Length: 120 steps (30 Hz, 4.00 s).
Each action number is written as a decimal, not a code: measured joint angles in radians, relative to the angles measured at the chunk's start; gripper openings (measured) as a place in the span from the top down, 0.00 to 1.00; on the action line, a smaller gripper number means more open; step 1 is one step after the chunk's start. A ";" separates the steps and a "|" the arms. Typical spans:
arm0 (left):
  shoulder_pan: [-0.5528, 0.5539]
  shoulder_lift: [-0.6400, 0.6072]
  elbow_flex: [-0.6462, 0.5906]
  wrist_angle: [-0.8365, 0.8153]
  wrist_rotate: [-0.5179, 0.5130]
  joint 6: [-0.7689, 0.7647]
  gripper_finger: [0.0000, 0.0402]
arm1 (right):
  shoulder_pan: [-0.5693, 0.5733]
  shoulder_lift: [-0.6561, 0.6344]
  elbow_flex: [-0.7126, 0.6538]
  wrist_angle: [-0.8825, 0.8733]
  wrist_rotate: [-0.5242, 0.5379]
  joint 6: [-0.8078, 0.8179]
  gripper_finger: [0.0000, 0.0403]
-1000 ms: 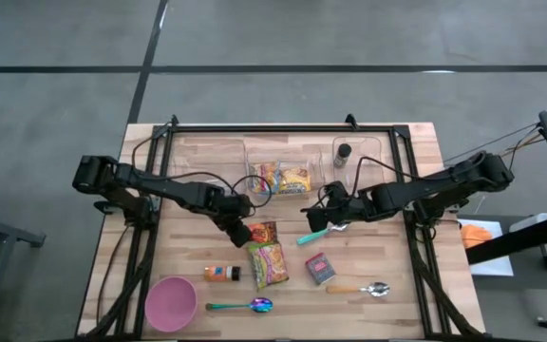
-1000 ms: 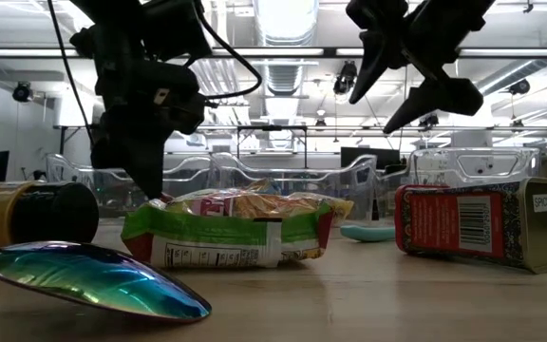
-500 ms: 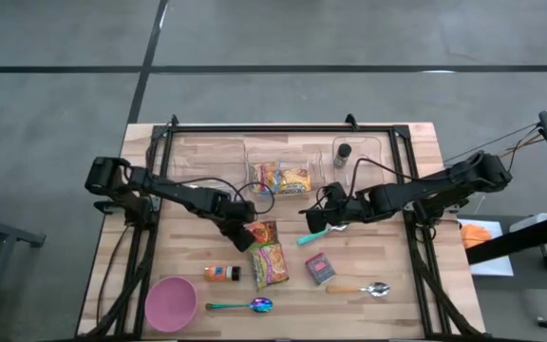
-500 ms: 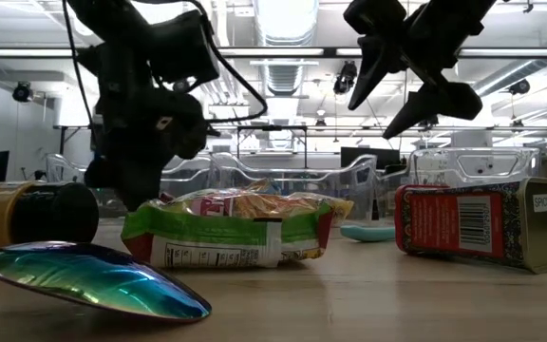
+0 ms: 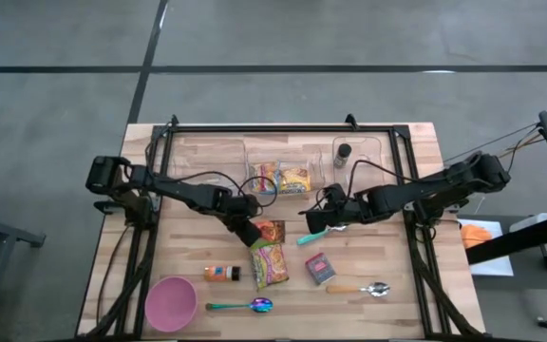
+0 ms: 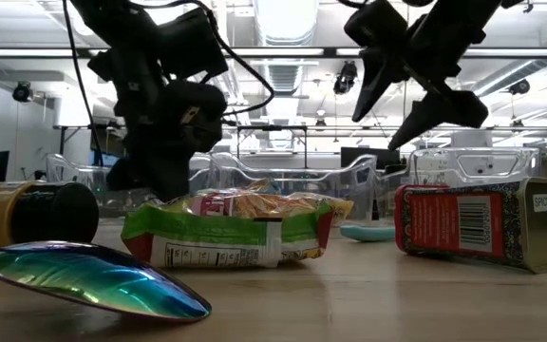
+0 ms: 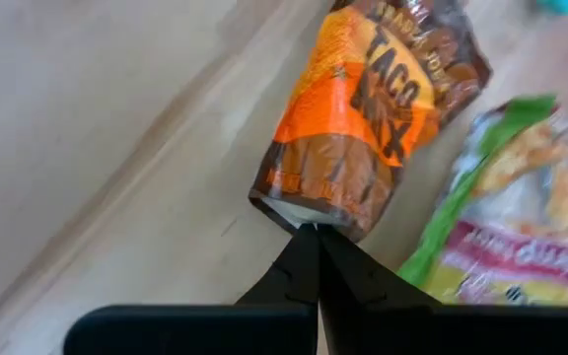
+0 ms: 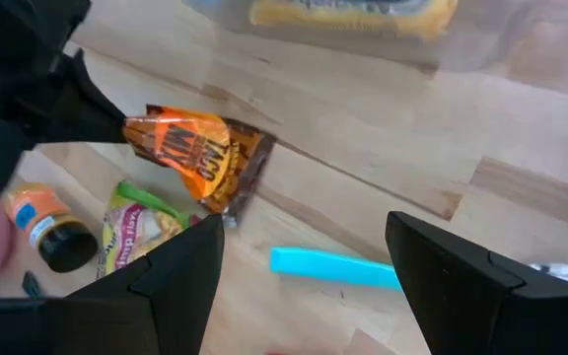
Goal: Pick & Place Food Item
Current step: Put the orange seasoning bag into the right transparent bin
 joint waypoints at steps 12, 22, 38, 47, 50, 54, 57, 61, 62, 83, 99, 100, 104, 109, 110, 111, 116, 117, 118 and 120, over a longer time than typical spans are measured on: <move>0.015 0.068 0.079 0.019 0.013 0.020 1.00 | -0.034 0.175 -0.006 0.158 -0.086 0.034 0.31; 0.015 0.074 0.079 -0.003 0.015 0.035 1.00 | -0.073 0.255 -0.152 0.561 -0.149 0.093 0.31; 0.015 0.079 0.093 0.020 0.014 0.034 1.00 | -0.128 0.324 -0.102 0.556 -0.226 0.071 0.31; 0.015 0.121 0.145 -0.010 0.003 0.057 1.00 | -0.137 0.364 -0.078 0.538 -0.245 0.062 0.31; 0.015 0.121 0.142 -0.034 -0.004 0.061 1.00 | -0.138 0.364 -0.077 0.536 -0.245 0.061 0.31; 0.016 0.121 0.141 -0.033 -0.004 0.065 1.00 | -0.138 0.373 -0.077 0.538 -0.252 0.062 0.31; 0.016 0.121 0.141 -0.032 -0.004 0.065 1.00 | -0.141 0.374 -0.078 0.542 -0.253 0.059 0.31; 0.016 0.121 0.141 -0.030 -0.004 0.065 1.00 | -0.145 0.377 -0.080 0.566 -0.269 0.039 0.34; 0.016 0.121 0.140 -0.029 -0.005 0.065 1.00 | -0.145 0.378 -0.080 0.571 -0.268 0.034 0.36; 0.018 0.125 0.139 -0.010 -0.008 0.064 1.00 | -0.147 0.447 -0.080 0.701 -0.340 0.024 0.66; 0.018 0.125 0.136 -0.026 -0.008 0.066 1.00 | -0.149 0.430 -0.081 0.652 -0.323 -0.021 0.85; 0.018 0.125 0.136 -0.026 -0.008 0.069 1.00 | -0.149 0.430 -0.081 0.654 -0.322 -0.029 0.89; 0.018 0.125 0.136 -0.025 -0.007 0.069 1.00 | -0.149 0.430 -0.081 0.656 -0.322 -0.044 0.96; 0.018 0.125 0.136 -0.026 0.002 0.068 1.00 | -0.148 0.422 -0.081 0.655 -0.331 -0.072 0.98; 0.018 0.125 0.136 -0.026 0.009 0.067 1.00 | -0.148 0.414 -0.081 0.655 -0.338 -0.081 0.98; 0.018 0.125 0.137 -0.026 0.018 0.066 1.00 | -0.147 0.406 -0.081 0.655 -0.346 -0.095 0.98; 0.018 0.108 0.137 -0.029 0.049 0.064 0.95 | -0.146 0.329 -0.082 0.637 -0.378 -0.205 0.98; 0.018 0.103 0.137 -0.028 0.050 0.064 0.93 | -0.146 0.305 -0.081 0.615 -0.381 -0.232 0.98; 0.018 0.094 0.138 -0.026 0.049 0.064 0.92 | -0.146 0.281 -0.081 0.584 -0.383 -0.261 0.98; 0.018 0.072 0.137 -0.032 0.049 0.067 0.90 | -0.148 0.234 -0.081 0.501 -0.404 -0.329 0.98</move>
